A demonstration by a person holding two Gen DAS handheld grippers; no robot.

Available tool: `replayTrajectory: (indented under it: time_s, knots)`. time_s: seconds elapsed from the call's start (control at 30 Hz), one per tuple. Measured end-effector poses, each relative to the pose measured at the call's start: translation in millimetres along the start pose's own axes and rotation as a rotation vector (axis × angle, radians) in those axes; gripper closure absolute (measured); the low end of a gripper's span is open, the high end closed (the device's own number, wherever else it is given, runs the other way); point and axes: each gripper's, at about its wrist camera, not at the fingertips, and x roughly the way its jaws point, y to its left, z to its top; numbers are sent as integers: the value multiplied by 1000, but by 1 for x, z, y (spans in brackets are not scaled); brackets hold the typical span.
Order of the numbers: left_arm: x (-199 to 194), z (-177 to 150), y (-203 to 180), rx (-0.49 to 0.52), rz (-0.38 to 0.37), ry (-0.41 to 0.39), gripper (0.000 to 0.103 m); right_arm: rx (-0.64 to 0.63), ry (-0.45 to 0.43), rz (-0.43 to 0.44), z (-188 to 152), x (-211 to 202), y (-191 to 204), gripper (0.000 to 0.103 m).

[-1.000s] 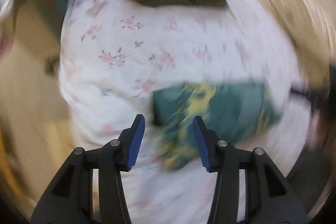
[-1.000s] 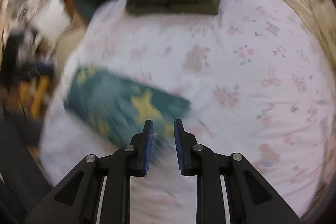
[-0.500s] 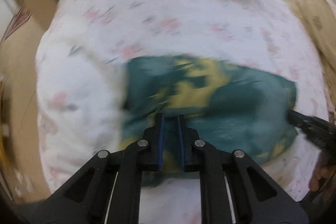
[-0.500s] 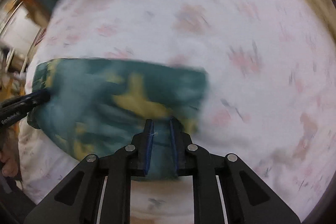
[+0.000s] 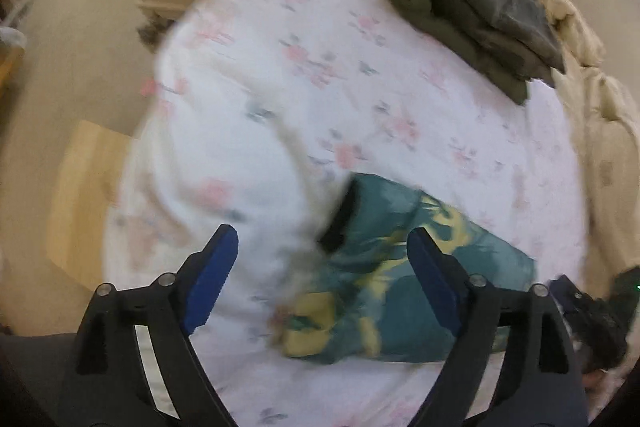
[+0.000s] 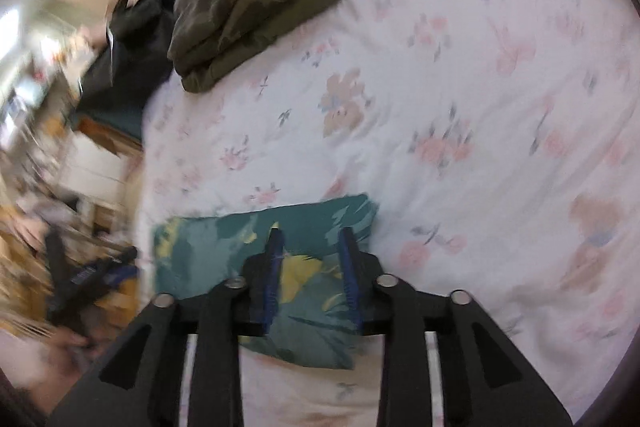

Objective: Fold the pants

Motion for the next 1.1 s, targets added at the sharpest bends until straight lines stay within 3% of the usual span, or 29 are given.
replayTrajectory:
  time_s: [0.03,0.1,0.27,0.4,0.53,0.67,0.77,0.87,0.9,0.93,0.97,1.03,1.1]
  knots:
    - [8,-1,-6,15,-16,18,19,30,3,8,2,3,-5,43]
    - [28,0,-21,67,-16,54,19,46,-3,-10,6,13,-8,37]
    - [52,-1,-35,129,-43,85,19,81,88,-32,3,44,-29,36]
    - [54,-4,-41,133,-31,60,19,46,94,-27,-1,49,-29,36]
    - [56,-5,-39,136,-51,44,20,114,103,99,-5,46,-33,36]
    - [55,-10,-42,89,-110,85,24,68,159,96,-16,58,-21,36]
    - [60,-18,-56,180,-59,78,27,1,212,78,-25,71,-7,36]
    - [64,-14,-54,174,-87,80,51,-4,180,72,-27,72,-10,38]
    - [65,-12,-51,156,-109,86,59,17,169,88,-26,72,-14,48]
    - [65,-11,-48,137,-130,93,71,39,167,99,-25,72,-20,64]
    - [65,-10,-46,122,-162,100,77,57,171,116,-25,74,-26,70]
    - [59,-13,-53,164,-168,85,86,47,166,123,-26,75,-25,78]
    - [56,-18,-59,208,-153,62,87,40,148,125,-32,77,-17,82]
